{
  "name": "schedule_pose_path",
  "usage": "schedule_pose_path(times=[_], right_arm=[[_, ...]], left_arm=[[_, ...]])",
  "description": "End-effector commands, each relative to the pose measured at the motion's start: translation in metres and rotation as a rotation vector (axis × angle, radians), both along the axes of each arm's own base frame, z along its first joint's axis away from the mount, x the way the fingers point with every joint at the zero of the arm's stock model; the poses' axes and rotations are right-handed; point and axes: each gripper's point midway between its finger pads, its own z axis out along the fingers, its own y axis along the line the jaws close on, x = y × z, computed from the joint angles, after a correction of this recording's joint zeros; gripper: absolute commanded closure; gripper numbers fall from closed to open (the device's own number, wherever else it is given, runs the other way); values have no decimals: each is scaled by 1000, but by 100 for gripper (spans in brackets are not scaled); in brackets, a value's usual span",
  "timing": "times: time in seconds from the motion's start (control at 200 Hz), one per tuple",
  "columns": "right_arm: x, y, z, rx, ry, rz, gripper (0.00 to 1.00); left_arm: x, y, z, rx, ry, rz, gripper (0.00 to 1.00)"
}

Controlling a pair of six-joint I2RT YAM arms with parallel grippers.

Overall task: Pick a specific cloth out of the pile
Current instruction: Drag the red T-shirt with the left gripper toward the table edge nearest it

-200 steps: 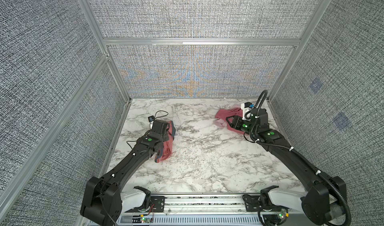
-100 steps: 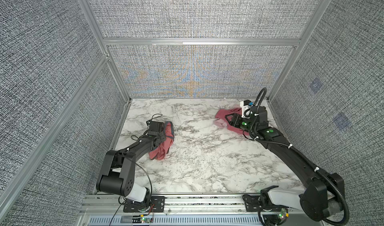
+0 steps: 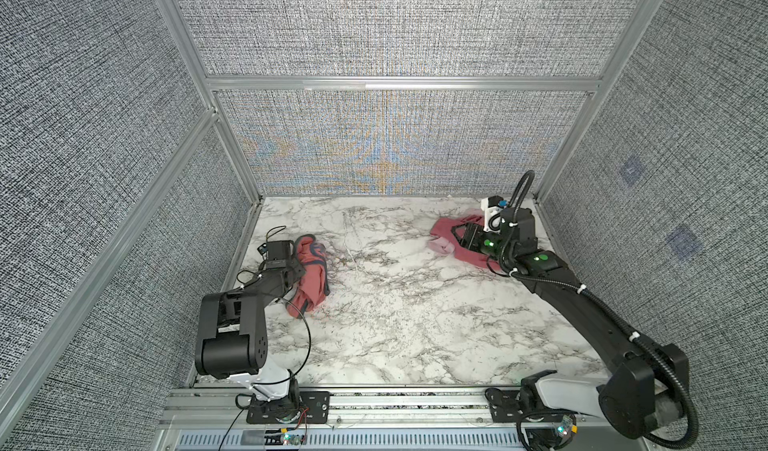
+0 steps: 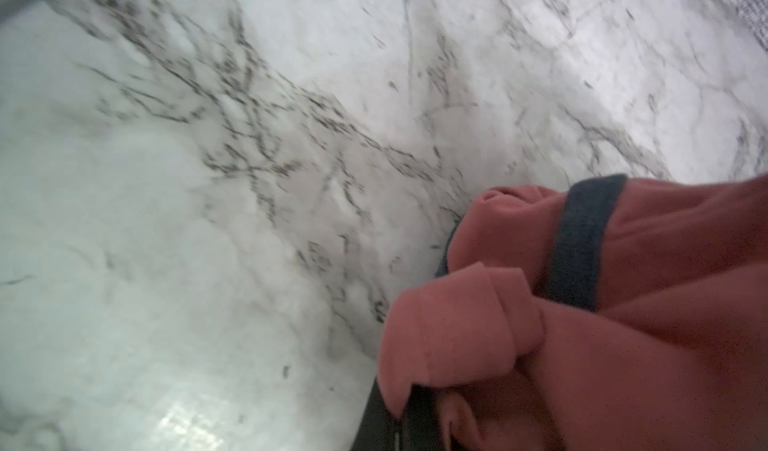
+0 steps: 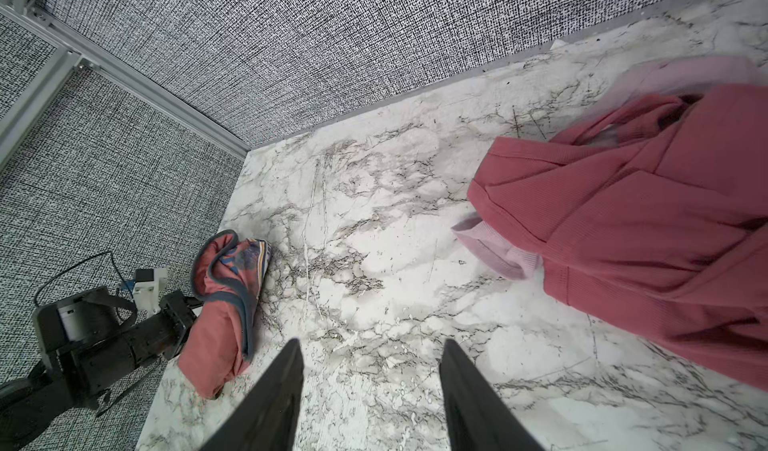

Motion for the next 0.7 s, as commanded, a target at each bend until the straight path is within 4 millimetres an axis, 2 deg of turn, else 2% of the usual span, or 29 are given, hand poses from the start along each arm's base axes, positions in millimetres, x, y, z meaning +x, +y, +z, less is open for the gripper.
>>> schedule_pose_path(times=[0.0,0.17,0.34,0.465,0.51,0.695], right_arm=[[2,-1,4,-8,-10,-6,45],[3,-1,4,-12,-10,-5,45],[1,-4,5,-10,-13,-12,45],[-2,-5,6,-7,-18,-13,45],[-2,-5,8,-5,-23,-13,45],[-3,-3,11,8,-26,-7,45]], left_arm=[[3,19,8,-8,-42,43,100],[7,44,13,-15,-63,85,100],[8,44,-1,-51,-5,73,100],[-2,40,-4,-70,4,76,76],[-5,39,-1,-73,3,76,70],[-22,43,24,-28,-16,100,65]])
